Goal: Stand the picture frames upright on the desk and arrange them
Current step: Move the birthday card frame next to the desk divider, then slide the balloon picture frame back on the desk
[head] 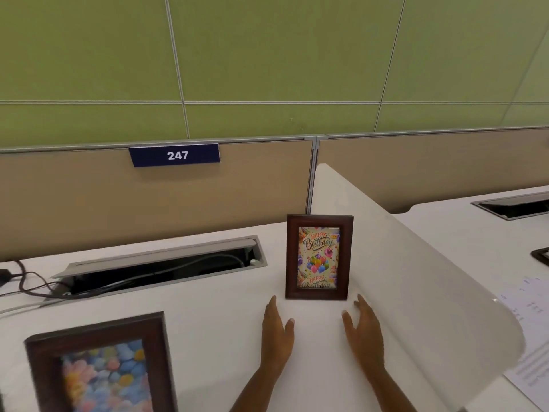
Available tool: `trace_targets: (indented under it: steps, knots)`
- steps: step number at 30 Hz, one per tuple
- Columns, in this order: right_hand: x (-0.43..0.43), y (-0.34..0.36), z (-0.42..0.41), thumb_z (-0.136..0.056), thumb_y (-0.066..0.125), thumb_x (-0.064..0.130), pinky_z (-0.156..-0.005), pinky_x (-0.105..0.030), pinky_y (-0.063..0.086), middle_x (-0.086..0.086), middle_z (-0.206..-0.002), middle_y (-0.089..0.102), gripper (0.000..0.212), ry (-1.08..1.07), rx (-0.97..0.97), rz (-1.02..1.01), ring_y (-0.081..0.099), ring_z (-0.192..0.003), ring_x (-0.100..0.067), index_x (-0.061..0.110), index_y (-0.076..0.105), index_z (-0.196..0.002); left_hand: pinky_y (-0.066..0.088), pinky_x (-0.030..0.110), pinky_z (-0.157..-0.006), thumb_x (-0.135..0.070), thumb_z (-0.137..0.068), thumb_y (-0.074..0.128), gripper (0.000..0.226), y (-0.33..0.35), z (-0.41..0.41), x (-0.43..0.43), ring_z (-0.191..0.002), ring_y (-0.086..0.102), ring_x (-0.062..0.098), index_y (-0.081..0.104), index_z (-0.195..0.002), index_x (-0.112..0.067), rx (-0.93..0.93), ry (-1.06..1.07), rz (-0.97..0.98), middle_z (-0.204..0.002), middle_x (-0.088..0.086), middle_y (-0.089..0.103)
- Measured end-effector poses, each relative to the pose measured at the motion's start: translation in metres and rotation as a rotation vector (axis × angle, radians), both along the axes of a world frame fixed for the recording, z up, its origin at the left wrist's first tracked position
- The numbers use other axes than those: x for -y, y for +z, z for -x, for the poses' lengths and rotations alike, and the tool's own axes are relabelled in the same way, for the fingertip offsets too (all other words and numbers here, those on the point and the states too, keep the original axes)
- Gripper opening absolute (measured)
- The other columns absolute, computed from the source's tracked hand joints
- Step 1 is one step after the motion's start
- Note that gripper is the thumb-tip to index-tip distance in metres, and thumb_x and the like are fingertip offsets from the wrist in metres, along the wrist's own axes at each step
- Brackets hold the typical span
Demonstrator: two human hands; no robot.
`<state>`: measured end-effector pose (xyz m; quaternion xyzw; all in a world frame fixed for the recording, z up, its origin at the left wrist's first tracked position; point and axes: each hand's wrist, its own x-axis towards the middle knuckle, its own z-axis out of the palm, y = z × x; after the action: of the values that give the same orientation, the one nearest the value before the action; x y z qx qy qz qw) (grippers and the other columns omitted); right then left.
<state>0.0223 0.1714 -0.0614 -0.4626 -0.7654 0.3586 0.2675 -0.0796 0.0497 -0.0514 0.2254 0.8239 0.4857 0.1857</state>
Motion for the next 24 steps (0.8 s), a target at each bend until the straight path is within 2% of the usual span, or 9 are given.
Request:
trace_targets:
  steps: [6, 10, 11, 12, 13, 15, 19, 22, 24]
  knots:
    - [0.054, -0.008, -0.015, -0.093, 0.041, 0.015, -0.115, -0.031, 0.021, -0.010, -0.145, 0.038, 0.044, 0.103, 0.247, -0.186, 0.027, -0.138, -0.022, 0.006, 0.036, -0.136, 0.010, 0.025, -0.117, -0.016, -0.097, 0.037, 0.056, -0.008, -0.022, 0.037, -0.145, 0.006, 0.017, 0.009, -0.145, -0.013, -0.200, -0.112, 0.172, -0.158, 0.004, 0.007]
    - [0.084, -0.005, -0.017, -0.093, 0.039, 0.015, -0.116, -0.030, 0.017, -0.008, -0.148, 0.034, 0.044, 0.161, 0.266, -0.173, 0.022, -0.140, -0.021, 0.007, 0.034, -0.137, 0.013, 0.029, -0.118, -0.022, -0.097, 0.035, 0.055, -0.010, -0.034, 0.062, -0.146, 0.006, 0.021, 0.011, -0.145, -0.010, -0.338, -0.211, 0.343, -0.157, 0.008, 0.009]
    - [0.092, -0.005, -0.017, -0.093, 0.039, 0.015, -0.116, -0.031, 0.017, -0.009, -0.148, 0.034, 0.044, 0.183, 0.266, -0.163, 0.021, -0.140, -0.021, 0.007, 0.034, -0.137, 0.021, 0.030, -0.116, -0.026, -0.093, 0.045, 0.058, -0.008, -0.036, 0.070, -0.144, 0.017, 0.025, 0.022, -0.143, -0.008, -0.444, -0.206, 0.374, -0.154, 0.013, 0.022]
    - [0.100, -0.005, -0.018, -0.094, 0.040, 0.016, -0.116, -0.031, 0.017, -0.009, -0.148, 0.034, 0.045, 0.208, 0.267, -0.159, 0.021, -0.140, -0.021, 0.007, 0.034, -0.137, 0.035, 0.030, -0.109, -0.032, -0.082, 0.062, 0.061, -0.004, -0.038, 0.078, -0.135, 0.037, 0.026, 0.043, -0.134, -0.008, -0.571, -0.197, 0.395, -0.143, 0.014, 0.045]
    - [0.107, -0.005, -0.018, -0.094, 0.040, 0.017, -0.116, -0.030, 0.017, -0.009, -0.148, 0.033, 0.044, 0.234, 0.267, -0.160, 0.021, -0.141, -0.021, 0.007, 0.034, -0.137, 0.048, 0.026, -0.095, -0.039, -0.062, 0.078, 0.061, 0.001, -0.041, 0.085, -0.119, 0.057, 0.022, 0.063, -0.116, -0.012, -0.683, -0.200, 0.415, -0.123, 0.009, 0.065]
    - [0.120, -0.004, -0.017, -0.095, 0.039, 0.019, -0.116, -0.030, 0.017, -0.009, -0.148, 0.034, 0.043, 0.277, 0.256, -0.154, 0.023, -0.140, -0.021, 0.007, 0.034, -0.136, 0.054, 0.019, -0.078, -0.039, -0.039, 0.087, 0.058, 0.009, -0.046, 0.099, -0.097, 0.069, 0.011, 0.075, -0.093, -0.021, -0.872, -0.236, 0.405, -0.098, -0.006, 0.076]
    - [0.146, 0.007, -0.008, -0.096, 0.036, 0.020, -0.112, -0.033, 0.027, -0.012, -0.141, 0.044, 0.039, 0.324, 0.162, -0.091, 0.038, -0.132, -0.023, 0.005, 0.041, -0.132, 0.051, 0.022, -0.087, -0.022, -0.048, 0.087, 0.060, 0.020, -0.048, 0.126, -0.108, 0.065, 0.013, 0.069, -0.105, -0.020, -0.992, -0.381, 0.271, -0.112, -0.004, 0.072]
    - [0.174, 0.017, 0.002, -0.097, 0.035, 0.018, -0.107, -0.036, 0.038, -0.016, -0.132, 0.053, 0.035, 0.378, 0.059, -0.009, 0.049, -0.122, -0.026, 0.002, 0.046, -0.126, 0.049, 0.027, -0.093, -0.013, -0.056, 0.083, 0.061, 0.034, -0.045, 0.155, -0.116, 0.060, 0.020, 0.064, -0.113, -0.016, -1.055, -0.379, 0.186, -0.121, 0.003, 0.067]
    - [0.192, 0.023, 0.011, -0.097, 0.034, 0.021, -0.107, -0.038, 0.038, -0.016, -0.134, 0.052, 0.037, 0.438, 0.008, 0.077, 0.050, -0.122, -0.026, 0.003, 0.045, -0.127, 0.048, 0.031, -0.095, -0.012, -0.058, 0.080, 0.060, 0.044, -0.039, 0.176, -0.117, 0.058, 0.024, 0.062, -0.116, -0.015, -1.083, -0.322, 0.160, -0.124, 0.007, 0.064]
